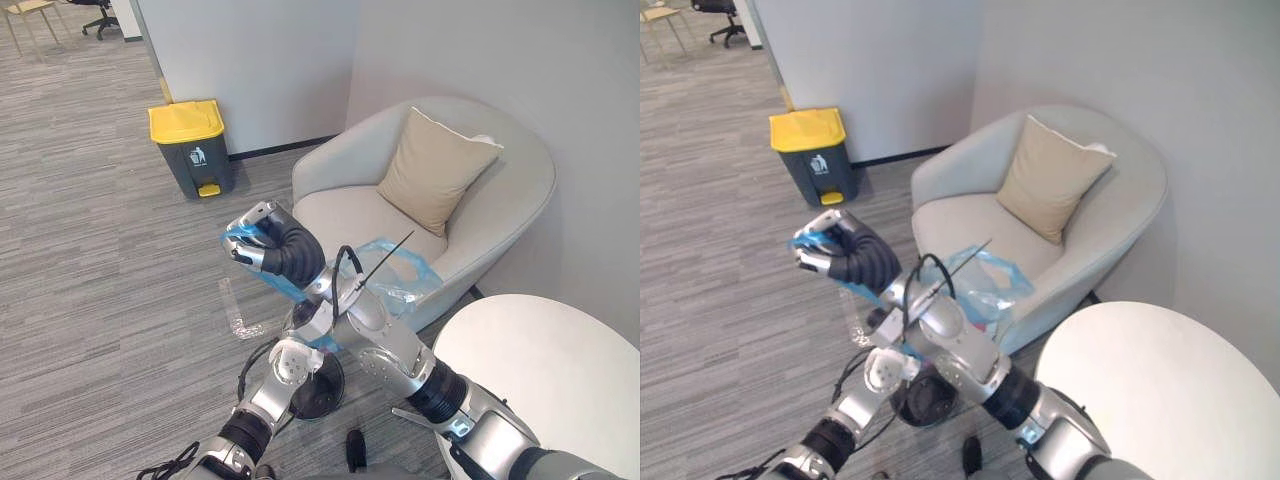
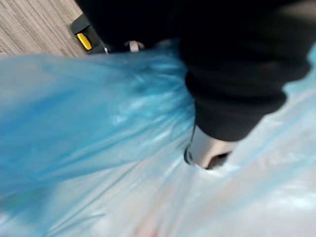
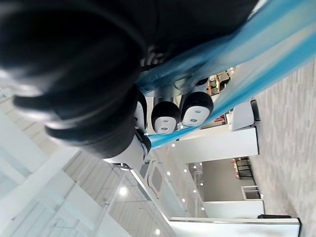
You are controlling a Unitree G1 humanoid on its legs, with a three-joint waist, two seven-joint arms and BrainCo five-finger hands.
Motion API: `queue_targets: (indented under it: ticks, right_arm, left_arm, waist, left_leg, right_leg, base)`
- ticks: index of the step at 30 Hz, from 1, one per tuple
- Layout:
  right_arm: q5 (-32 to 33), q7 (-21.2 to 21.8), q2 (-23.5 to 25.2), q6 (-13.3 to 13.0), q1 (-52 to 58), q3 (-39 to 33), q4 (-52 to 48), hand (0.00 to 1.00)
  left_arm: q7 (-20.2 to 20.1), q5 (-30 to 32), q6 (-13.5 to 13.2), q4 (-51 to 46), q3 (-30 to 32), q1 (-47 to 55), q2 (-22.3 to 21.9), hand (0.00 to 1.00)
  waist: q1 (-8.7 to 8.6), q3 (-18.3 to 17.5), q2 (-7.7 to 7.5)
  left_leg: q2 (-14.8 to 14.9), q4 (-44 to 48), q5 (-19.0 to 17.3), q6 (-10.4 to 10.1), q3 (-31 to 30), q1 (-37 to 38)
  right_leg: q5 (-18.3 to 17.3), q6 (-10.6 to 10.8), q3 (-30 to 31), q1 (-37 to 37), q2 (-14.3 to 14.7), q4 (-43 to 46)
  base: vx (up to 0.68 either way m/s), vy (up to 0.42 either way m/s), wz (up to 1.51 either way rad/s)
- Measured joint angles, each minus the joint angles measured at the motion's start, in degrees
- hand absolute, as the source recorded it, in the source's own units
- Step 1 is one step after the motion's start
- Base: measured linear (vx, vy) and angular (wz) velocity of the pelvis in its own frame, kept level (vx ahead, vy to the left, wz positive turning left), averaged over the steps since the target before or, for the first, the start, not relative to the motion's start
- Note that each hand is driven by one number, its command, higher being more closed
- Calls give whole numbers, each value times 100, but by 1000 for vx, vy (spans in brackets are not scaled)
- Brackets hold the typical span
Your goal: Gather rubbish on tea table into small bin, then transfer packed bag to large trash can.
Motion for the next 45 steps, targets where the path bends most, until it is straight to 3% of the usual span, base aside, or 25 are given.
queue_targets:
  ticks: [1,2,10,17,21,28,35,40,45]
  right_arm:
    - [-30,11,0,-8,41,-13,-4,100]
    - [-157,26,0,-17,107,-52,-6,0]
    - [-1259,34,-416,-109,876,-799,-2,0]
    - [-2753,-200,-616,-187,1384,-1352,-1,0]
    - [-4053,-583,-810,-353,1649,-1796,-12,0]
    - [-5466,-1158,-751,-420,2292,-2420,-29,0]
    - [-5600,-1366,-453,-416,3022,-2921,323,0]
    - [-4777,-978,92,-261,3233,-3257,2070,0]
    - [-4286,-743,162,-51,3253,-3480,3556,0]
  left_arm:
    - [-1,-27,-1,-10,22,5,1,100]
    - [-1,-37,-2,-12,48,6,0,100]
    - [-8,-270,-30,-735,354,265,26,100]
    - [-24,-392,-66,-1262,718,490,89,100]
    - [-135,-435,-92,-1608,965,881,87,100]
    - [-186,-494,-217,-1968,1394,1316,59,100]
    - [-276,-817,-234,-1966,1736,1832,-64,100]
    - [-430,-1170,-252,-1297,2057,1971,-89,100]
    - [-719,-1419,-248,-204,2299,1993,-85,100]
  waist:
    - [-6,0,0]
    - [-9,0,0]
    - [-16,4,-7]
    - [-30,9,-15]
    - [-21,9,-15]
    - [10,8,-11]
    - [27,9,-1]
    - [39,10,26]
    - [67,14,56]
  left_leg:
    - [-1,-4,0,0,0,2]
    - [-2,-9,0,0,0,3]
    - [-41,-102,3,17,1,52]
    - [-73,-104,-18,48,-5,49]
    - [-99,-190,3,82,-46,65]
    - [-187,-199,18,104,-133,75]
    - [-208,-197,16,128,-248,63]
    - [-265,-148,23,139,-312,36]
    - [-268,-95,30,148,-440,-32]
  right_leg:
    - [-2,3,0,0,-1,0]
    - [-6,7,0,0,-2,0]
    - [-45,62,-4,13,-32,0]
    - [-57,79,-12,14,-65,-1]
    - [-88,119,-75,26,-69,1]
    - [-123,167,-164,67,-128,14]
    - [-145,191,-264,110,-197,11]
    - [-154,177,-317,131,-244,9]
    - [-169,153,-439,149,-267,3]
  base:
    - [0,0,0]
    - [0,0,0]
    - [0,0,0]
    - [0,0,0]
    - [-8,-10,8]
    - [0,2,6]
    - [-10,-8,9]
    - [-32,-7,6]
    - [-33,-23,12]
